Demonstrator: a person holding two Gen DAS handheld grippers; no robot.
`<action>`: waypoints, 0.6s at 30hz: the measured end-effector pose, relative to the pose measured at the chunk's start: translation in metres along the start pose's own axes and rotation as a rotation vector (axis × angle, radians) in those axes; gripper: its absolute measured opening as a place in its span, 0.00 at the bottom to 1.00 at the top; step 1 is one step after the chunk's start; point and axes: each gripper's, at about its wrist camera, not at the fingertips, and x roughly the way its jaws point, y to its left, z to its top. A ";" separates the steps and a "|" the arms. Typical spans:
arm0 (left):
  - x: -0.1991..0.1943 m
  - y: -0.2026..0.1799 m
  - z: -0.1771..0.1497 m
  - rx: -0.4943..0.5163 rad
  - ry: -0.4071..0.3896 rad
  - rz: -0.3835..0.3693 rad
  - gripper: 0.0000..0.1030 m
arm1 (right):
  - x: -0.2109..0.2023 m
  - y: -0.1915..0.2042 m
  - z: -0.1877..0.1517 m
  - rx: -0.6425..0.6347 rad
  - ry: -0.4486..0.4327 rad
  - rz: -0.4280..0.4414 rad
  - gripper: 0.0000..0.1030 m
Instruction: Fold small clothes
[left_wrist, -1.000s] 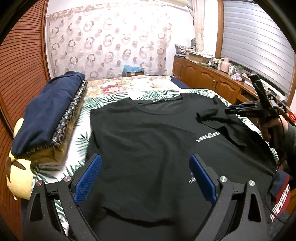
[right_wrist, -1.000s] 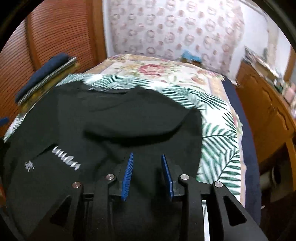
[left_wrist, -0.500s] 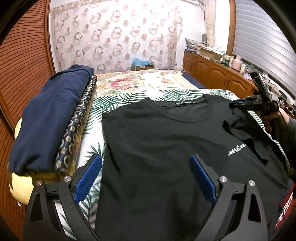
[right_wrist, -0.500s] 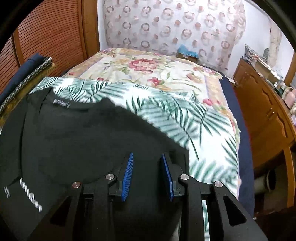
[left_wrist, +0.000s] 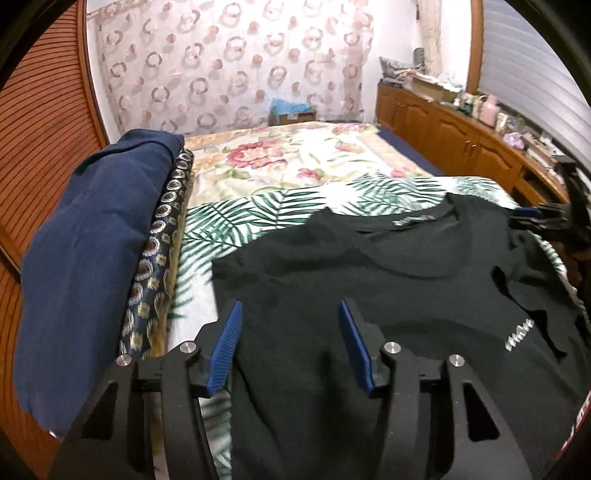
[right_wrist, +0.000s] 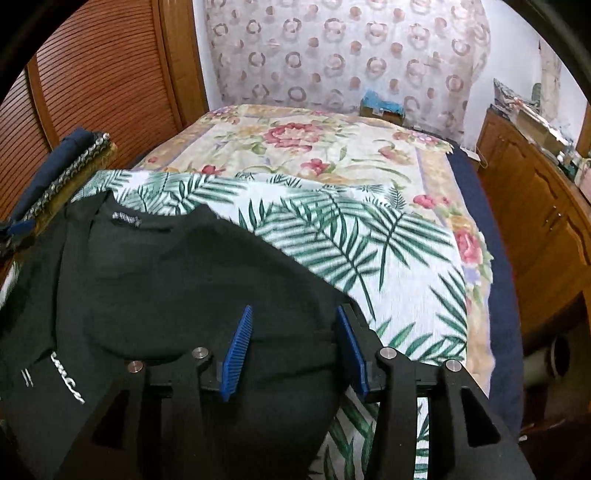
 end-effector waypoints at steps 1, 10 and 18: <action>0.003 0.001 0.002 -0.001 0.006 0.004 0.53 | 0.000 0.000 0.000 -0.001 -0.007 0.005 0.47; 0.040 0.013 0.011 -0.028 0.089 0.080 0.46 | 0.003 0.012 -0.006 -0.064 -0.039 -0.044 0.55; 0.045 0.011 0.016 -0.012 0.095 0.091 0.33 | 0.003 0.010 -0.006 -0.058 -0.038 -0.024 0.59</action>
